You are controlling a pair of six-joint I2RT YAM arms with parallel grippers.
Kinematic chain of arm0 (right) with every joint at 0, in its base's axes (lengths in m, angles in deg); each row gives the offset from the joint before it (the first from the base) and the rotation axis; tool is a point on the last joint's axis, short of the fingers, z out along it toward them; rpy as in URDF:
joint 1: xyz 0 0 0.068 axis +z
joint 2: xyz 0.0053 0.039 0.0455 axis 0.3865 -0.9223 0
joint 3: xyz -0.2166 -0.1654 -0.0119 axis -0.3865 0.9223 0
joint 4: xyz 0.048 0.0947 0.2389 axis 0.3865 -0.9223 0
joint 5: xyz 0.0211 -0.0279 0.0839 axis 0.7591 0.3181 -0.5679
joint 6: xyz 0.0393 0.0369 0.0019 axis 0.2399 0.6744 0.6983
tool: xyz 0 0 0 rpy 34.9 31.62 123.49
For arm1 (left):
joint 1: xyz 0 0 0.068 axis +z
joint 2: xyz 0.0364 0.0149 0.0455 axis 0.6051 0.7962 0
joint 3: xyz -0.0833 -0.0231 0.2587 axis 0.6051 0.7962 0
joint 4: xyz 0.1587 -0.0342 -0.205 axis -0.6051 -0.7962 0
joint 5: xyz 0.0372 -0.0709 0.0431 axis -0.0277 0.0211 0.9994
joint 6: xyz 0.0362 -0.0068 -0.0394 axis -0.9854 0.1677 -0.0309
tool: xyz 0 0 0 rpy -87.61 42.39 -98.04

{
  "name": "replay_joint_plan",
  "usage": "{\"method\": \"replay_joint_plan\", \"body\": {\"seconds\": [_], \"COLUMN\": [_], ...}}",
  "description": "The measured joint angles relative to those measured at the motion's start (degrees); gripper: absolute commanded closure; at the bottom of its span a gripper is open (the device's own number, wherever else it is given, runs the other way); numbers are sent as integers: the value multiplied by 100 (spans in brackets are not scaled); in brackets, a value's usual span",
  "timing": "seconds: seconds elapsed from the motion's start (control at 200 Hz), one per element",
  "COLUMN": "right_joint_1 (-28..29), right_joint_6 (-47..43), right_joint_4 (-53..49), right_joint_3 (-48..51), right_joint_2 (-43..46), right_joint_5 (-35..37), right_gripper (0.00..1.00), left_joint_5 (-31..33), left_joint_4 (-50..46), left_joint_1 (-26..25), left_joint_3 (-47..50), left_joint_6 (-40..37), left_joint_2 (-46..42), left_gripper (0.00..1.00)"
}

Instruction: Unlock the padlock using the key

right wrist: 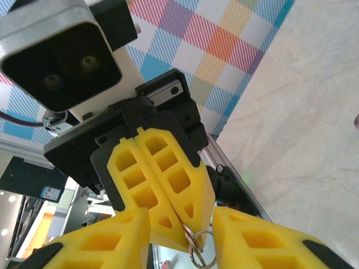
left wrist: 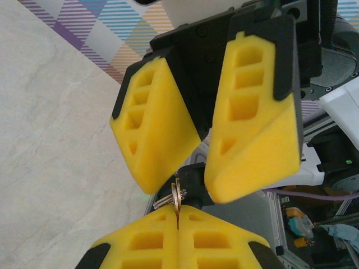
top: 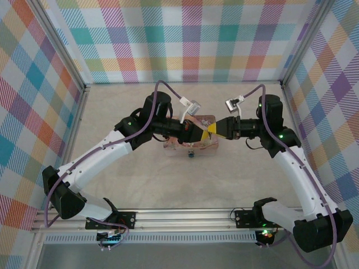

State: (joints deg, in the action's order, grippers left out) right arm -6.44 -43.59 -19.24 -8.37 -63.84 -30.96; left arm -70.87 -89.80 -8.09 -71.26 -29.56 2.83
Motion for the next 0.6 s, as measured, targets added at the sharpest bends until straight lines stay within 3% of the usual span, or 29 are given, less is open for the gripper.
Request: {"method": "replay_joint_plan", "body": {"seconds": [0.275, 0.465, 0.545, 0.6], "right_joint_1": [22, 24, 28, 31], "right_joint_6": [-225, -328, -326, -315], "right_joint_4": [-116, -142, -157, -157], "right_joint_3": [-4, -9, -9, -9], "right_joint_2": [-2, 0, 20, 50], "right_joint_5": [22, 35, 127, 227], "right_gripper": [100, 100, 100, 100], "left_joint_5": [-122, -103, -50, 35], "left_joint_4": [2, -79, -103, -98], "left_joint_1": [0, 0, 0, 2], "left_joint_3": [-2, -26, -33, -28], "left_joint_6": [0, -4, -2, -2], "left_joint_2": [2, 2, 2, -4], "left_gripper": [100, 100, 74, 72]}}
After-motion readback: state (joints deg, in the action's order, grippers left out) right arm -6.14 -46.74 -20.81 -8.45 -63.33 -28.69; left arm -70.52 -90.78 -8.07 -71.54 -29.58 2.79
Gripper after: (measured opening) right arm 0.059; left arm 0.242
